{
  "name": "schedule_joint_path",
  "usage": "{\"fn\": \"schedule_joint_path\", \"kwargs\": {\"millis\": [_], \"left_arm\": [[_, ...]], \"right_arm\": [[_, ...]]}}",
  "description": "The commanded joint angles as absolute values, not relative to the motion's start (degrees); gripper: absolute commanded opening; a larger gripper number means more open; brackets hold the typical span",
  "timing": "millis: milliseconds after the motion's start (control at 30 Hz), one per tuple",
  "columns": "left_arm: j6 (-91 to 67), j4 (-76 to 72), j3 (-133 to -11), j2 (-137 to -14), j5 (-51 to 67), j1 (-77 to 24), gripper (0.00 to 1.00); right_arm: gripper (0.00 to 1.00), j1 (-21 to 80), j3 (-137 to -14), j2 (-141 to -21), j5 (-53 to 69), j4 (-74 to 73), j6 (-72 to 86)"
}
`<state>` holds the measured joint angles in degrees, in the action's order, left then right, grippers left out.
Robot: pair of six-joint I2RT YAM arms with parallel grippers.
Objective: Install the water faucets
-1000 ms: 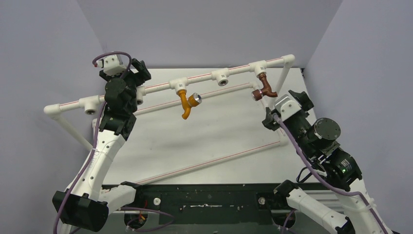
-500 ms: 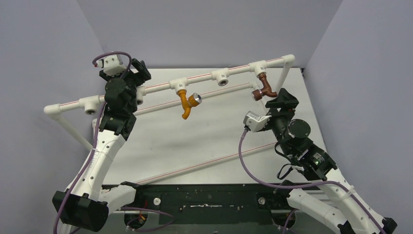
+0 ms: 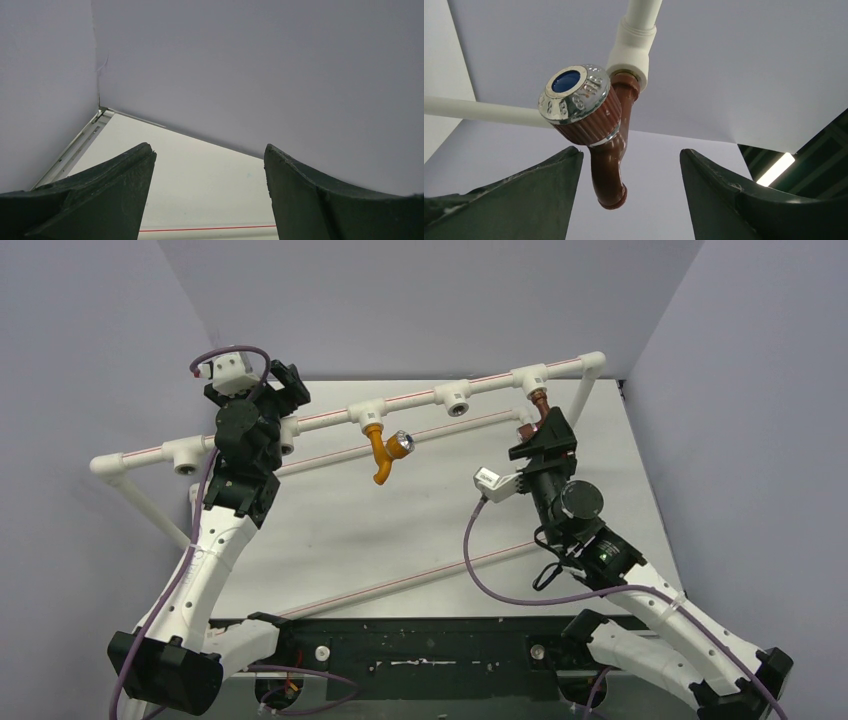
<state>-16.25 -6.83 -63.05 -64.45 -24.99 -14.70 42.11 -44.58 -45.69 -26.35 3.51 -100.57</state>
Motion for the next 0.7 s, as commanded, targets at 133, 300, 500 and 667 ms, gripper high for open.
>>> {"fn": "schedule_joint_path", "kwargs": {"millis": [133, 300, 500, 667], "left_arm": [[-16.52, 8.8, -58.36, -67.69, -22.87, -15.65, 0.78], [-16.52, 8.81, -58.36, -67.52, -22.85, -15.64, 0.77], [-16.52, 8.79, -58.41, -67.32, -22.85, -15.64, 0.78], [-16.52, 8.84, -58.36, -67.32, -22.94, -15.64, 0.78]], "right_arm": [[0.55, 42.8, -45.46, -48.76, -30.6, 14.09, -104.24], [0.16, 42.28, -46.51, -49.87, -31.5, 14.36, -98.41], [0.0, 42.27, -48.65, -49.32, -29.45, 14.86, -78.52], [0.0, 42.28, -48.83, -47.73, -26.35, 18.03, -57.42]]}}
